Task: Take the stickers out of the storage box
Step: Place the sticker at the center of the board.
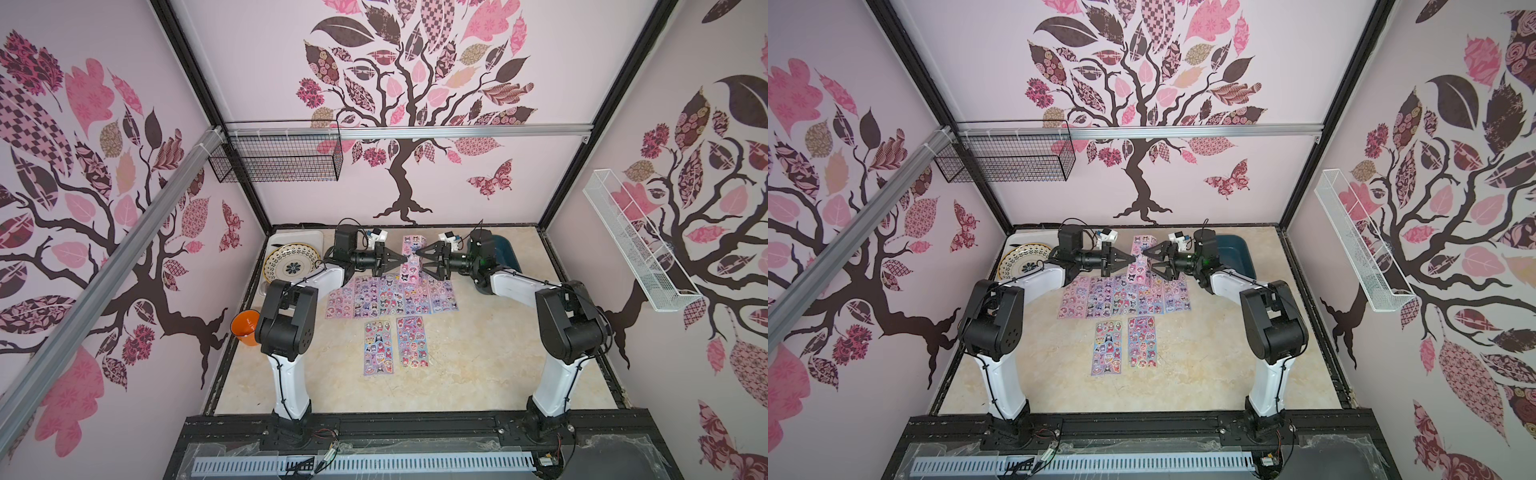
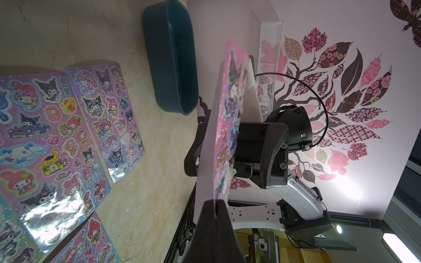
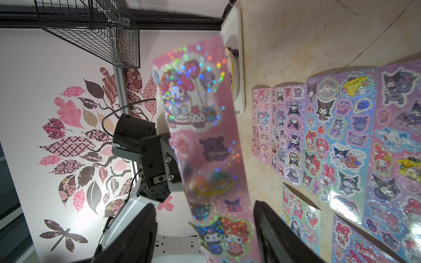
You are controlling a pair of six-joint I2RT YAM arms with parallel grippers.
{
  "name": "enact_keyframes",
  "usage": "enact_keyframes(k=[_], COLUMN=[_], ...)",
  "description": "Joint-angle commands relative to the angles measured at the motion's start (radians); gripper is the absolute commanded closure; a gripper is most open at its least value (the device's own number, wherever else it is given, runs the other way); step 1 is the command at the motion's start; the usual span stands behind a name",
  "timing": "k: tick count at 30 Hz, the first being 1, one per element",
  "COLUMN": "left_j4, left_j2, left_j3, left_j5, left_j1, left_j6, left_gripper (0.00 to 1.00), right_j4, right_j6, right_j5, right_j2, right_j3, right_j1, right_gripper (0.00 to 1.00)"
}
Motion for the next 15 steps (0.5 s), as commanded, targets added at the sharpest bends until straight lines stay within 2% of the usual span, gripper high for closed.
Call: enact_keyframes(k=[1,15], left_j4=[-0.016,-0.072], left_j2=[-0.022,-0.023], left_j3=[0.021,0.032], left_j5=[-0.005,-0.016], left_j1=[-0.003,-0.006], left_j6=[0.032,0.082], left_gripper=[1.0,1.0], right_j4=[-0.011,-0.044], right_j6=[-0.024,-0.04], right_j5=[-0.012,-0.022], right_j2=[-0.081,-0.112], right_j3=[0.049,0.058], right_j1=[-0.014,-0.015], right_gripper=[0.3,0.35])
